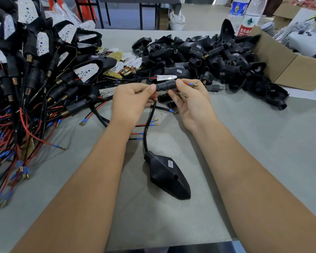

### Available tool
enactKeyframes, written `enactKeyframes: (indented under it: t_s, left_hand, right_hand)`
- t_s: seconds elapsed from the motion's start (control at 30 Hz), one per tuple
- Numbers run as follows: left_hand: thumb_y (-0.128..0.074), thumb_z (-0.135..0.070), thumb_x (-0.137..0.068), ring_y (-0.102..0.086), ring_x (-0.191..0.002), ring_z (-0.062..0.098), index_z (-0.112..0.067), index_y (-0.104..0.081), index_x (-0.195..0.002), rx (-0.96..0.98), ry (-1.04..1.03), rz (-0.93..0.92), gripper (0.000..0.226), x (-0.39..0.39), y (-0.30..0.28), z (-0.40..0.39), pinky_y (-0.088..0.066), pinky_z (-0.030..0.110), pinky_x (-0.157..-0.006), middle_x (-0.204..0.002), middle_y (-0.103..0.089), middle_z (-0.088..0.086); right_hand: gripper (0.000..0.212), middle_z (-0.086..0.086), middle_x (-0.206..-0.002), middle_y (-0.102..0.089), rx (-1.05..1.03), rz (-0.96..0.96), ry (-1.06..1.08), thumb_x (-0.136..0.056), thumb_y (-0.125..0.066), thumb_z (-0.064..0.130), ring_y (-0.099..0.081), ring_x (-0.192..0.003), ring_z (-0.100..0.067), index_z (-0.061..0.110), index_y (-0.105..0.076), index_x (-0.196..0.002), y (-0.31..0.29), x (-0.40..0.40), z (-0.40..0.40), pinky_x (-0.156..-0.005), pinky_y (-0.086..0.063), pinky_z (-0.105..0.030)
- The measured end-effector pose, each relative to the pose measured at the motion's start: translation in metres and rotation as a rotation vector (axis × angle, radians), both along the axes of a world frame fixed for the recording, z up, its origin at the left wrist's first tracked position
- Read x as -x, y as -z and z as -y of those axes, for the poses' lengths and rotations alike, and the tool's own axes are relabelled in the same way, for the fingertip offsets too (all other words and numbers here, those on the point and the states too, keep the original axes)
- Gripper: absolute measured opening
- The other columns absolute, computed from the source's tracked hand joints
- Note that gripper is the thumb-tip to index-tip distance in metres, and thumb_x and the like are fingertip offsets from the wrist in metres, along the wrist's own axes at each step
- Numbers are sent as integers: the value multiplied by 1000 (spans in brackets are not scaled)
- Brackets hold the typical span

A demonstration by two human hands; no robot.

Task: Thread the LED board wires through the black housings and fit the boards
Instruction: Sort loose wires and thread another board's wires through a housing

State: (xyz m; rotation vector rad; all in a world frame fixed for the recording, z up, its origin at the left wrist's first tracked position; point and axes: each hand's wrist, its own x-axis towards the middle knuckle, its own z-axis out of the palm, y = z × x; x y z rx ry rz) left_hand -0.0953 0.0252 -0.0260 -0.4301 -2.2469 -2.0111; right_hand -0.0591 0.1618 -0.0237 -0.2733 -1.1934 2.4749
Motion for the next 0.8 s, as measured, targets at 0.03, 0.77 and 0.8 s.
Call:
enactKeyframes:
  t_s: [0.03,0.77,0.8]
  left_hand:
    - [-65,-16,-93,-69,-70,10,-26,-72,-76,7,-4,-10,22,0,0,0,-59,24,-71,-70,-72,-8]
    - [-59,-2,-95,-71,-76,4,-19,-69,-95,-70,26,58,19,1,-2,-2,-55,16,-69,-83,-72,-5]
    - [-58,-1,-94,-71,-76,5,-17,-67,-95,-93,18,76,18,1,-2,-2,-55,16,-68,-85,-72,-3]
  right_hand:
    - [17,-8,-79,-64,-2,1,0,-93,-58,-4,-66,-73,-15,7,-53,-81,0,0,0,-68,-58,-22]
    - [15,-12,-83,-61,39,34,48,-92,-57,-5,-63,-74,-22,6,-52,-83,-2,1,0,-65,-57,-21]
    - [14,-12,-84,-61,50,31,36,-93,-57,-5,-63,-75,-22,6,-52,-84,-2,1,-1,-65,-57,-21]
